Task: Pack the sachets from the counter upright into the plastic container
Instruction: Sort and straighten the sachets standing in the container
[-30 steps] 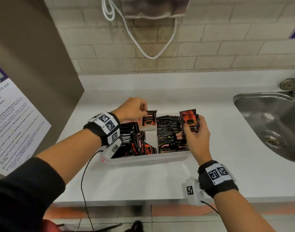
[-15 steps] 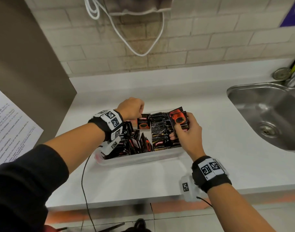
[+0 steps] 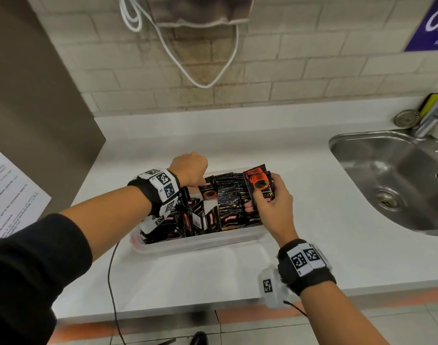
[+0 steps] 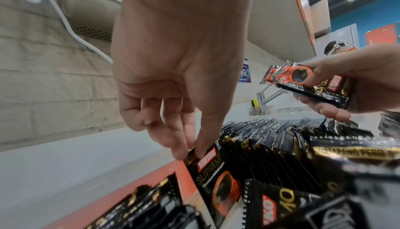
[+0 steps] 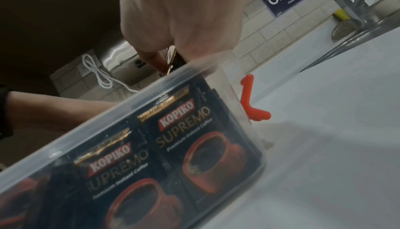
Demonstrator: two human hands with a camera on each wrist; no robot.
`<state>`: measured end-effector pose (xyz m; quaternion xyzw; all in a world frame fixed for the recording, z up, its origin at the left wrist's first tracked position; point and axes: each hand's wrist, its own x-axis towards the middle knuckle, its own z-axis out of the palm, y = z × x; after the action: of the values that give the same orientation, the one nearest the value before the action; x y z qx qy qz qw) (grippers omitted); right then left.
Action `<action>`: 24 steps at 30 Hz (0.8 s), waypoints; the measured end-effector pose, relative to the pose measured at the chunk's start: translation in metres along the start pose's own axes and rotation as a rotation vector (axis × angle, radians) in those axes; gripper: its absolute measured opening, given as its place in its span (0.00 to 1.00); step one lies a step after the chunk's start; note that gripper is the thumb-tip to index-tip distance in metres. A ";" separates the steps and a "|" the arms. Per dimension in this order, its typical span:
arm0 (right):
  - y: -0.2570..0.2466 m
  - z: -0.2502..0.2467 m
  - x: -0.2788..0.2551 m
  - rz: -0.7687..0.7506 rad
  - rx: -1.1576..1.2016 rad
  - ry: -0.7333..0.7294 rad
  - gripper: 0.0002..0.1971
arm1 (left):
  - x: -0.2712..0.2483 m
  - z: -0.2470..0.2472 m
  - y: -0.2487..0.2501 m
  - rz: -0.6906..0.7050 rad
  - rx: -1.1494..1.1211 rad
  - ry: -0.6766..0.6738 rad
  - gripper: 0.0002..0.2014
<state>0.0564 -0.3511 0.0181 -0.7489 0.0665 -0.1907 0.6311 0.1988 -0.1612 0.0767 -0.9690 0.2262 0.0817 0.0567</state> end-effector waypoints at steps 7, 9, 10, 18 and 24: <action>0.000 0.000 0.001 0.008 0.007 -0.002 0.12 | 0.001 -0.009 0.000 0.018 0.130 -0.057 0.16; 0.000 0.000 0.001 0.012 0.018 0.001 0.13 | 0.002 -0.010 0.002 0.023 0.153 -0.055 0.15; 0.000 0.000 0.001 0.012 0.023 0.003 0.13 | 0.002 -0.011 0.004 0.027 0.160 -0.052 0.14; 0.002 0.000 0.000 0.007 0.027 0.010 0.14 | 0.000 -0.015 0.003 0.041 0.095 0.011 0.16; 0.002 0.001 0.002 0.025 0.067 0.020 0.16 | -0.017 -0.037 -0.004 0.059 -0.181 0.094 0.13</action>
<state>0.0587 -0.3507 0.0162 -0.7247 0.0757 -0.1922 0.6574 0.1907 -0.1559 0.1169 -0.9659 0.2486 0.0579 -0.0442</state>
